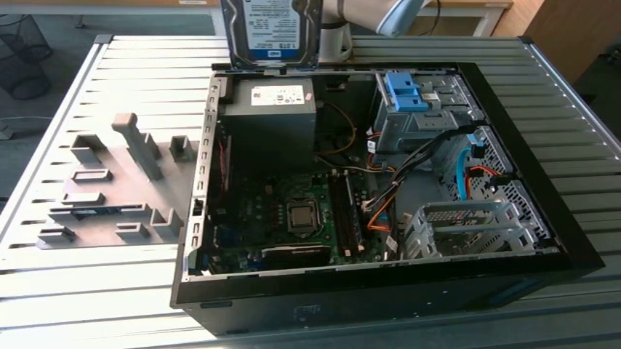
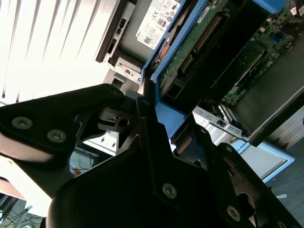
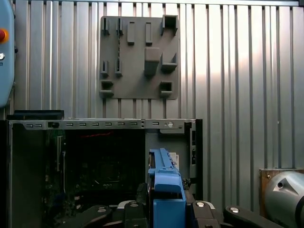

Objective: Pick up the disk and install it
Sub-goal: 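Pick up the disk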

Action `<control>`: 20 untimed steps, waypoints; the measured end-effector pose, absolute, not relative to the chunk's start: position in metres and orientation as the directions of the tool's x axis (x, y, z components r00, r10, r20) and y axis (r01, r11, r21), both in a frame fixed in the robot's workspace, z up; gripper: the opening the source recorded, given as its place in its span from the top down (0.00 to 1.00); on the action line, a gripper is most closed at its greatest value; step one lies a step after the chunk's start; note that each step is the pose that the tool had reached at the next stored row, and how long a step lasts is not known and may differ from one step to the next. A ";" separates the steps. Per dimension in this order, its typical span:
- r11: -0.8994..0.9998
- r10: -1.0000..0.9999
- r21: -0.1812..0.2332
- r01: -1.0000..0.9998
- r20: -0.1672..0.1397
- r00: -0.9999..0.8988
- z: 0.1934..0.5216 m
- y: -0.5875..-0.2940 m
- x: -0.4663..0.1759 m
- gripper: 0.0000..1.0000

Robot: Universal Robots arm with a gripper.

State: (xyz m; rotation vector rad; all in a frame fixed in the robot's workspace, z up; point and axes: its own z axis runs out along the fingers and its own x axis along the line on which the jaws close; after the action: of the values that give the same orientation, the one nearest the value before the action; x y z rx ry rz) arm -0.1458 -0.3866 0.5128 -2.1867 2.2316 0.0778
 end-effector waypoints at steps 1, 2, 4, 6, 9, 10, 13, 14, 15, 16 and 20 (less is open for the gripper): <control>0.020 -0.999 0.024 -1.000 -0.046 -0.021 0.513 -0.387 -0.142 0.64; 0.020 -0.999 0.024 -1.000 -0.046 -0.021 0.513 -0.387 -0.139 0.64; 0.020 -0.999 0.024 -1.000 -0.046 -0.021 0.513 -0.387 -0.134 0.64; 0.020 -0.999 0.024 -1.000 -0.046 -0.021 0.513 -0.388 -0.134 0.64; 0.020 -0.999 0.024 -1.000 -0.046 -0.021 0.513 -0.394 -0.133 0.64; 0.020 -0.999 0.024 -1.000 -0.046 -0.021 0.513 -0.396 -0.133 0.64; 0.020 -0.999 0.024 -1.000 -0.046 -0.021 0.513 -0.402 -0.132 0.64; 0.020 -0.999 0.024 -1.000 -0.046 -0.021 0.513 -0.405 -0.132 0.64; 0.020 -0.999 0.024 -1.000 -0.046 -0.021 0.513 -0.407 -0.132 0.64; 0.020 -0.999 0.024 -1.000 -0.046 -0.021 0.512 -0.409 -0.132 0.64; 0.021 -0.999 0.024 -0.999 -0.046 -0.022 0.513 -0.416 -0.132 0.64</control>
State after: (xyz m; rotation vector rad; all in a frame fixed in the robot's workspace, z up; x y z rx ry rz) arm -0.1320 -0.4161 0.5126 -2.1858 2.2327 0.0776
